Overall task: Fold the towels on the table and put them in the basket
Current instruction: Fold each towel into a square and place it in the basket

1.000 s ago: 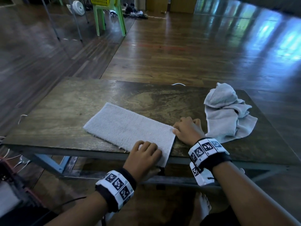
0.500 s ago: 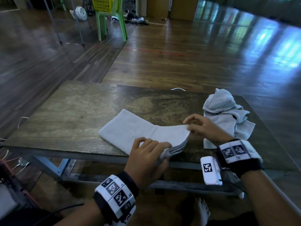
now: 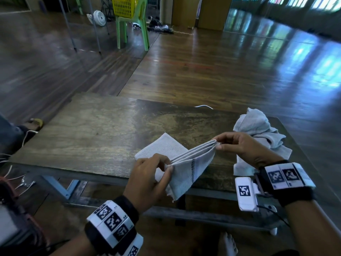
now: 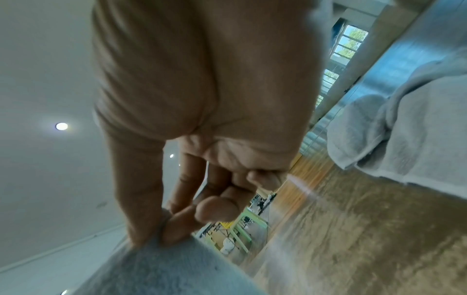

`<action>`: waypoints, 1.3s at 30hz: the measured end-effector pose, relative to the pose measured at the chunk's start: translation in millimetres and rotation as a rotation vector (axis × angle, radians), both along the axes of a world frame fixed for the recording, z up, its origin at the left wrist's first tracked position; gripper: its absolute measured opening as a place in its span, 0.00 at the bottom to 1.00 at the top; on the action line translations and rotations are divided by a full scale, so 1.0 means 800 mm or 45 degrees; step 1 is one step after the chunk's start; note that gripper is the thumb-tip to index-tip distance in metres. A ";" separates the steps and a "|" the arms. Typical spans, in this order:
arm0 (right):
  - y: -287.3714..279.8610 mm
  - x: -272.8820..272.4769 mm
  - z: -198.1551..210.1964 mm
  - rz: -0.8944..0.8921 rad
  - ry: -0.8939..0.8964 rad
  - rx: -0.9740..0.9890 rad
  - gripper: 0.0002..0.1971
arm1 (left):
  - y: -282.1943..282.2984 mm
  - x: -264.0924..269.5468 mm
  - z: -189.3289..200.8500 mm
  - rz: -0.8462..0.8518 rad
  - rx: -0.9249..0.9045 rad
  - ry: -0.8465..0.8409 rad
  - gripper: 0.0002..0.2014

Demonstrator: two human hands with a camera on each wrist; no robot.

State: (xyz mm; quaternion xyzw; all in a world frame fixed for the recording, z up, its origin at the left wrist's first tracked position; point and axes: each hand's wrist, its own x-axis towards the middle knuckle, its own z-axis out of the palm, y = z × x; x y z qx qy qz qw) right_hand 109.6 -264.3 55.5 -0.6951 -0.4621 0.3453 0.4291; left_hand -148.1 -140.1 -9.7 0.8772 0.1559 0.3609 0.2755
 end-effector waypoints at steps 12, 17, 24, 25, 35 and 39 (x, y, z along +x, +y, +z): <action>0.173 -0.003 -0.028 0.057 -0.303 -0.262 0.08 | 0.099 -0.001 -0.033 0.300 -0.501 0.242 0.05; 0.214 -0.009 -0.050 0.101 -0.527 -0.437 0.10 | 0.127 0.005 -0.041 0.404 -0.333 0.603 0.10; 0.237 -0.017 -0.067 0.117 -0.694 -0.529 0.11 | 0.143 0.011 -0.052 0.439 -0.269 0.764 0.06; 0.238 -0.018 -0.068 0.120 -0.704 -0.538 0.11 | 0.143 0.012 -0.052 0.438 -0.277 0.762 0.06; 0.228 -0.029 -0.057 0.216 -0.845 -0.596 0.12 | 0.140 0.014 -0.047 0.418 -0.261 0.772 0.09; 0.196 -0.028 -0.050 0.201 -0.906 -0.698 0.12 | 0.141 0.028 -0.040 0.370 -0.369 0.741 0.06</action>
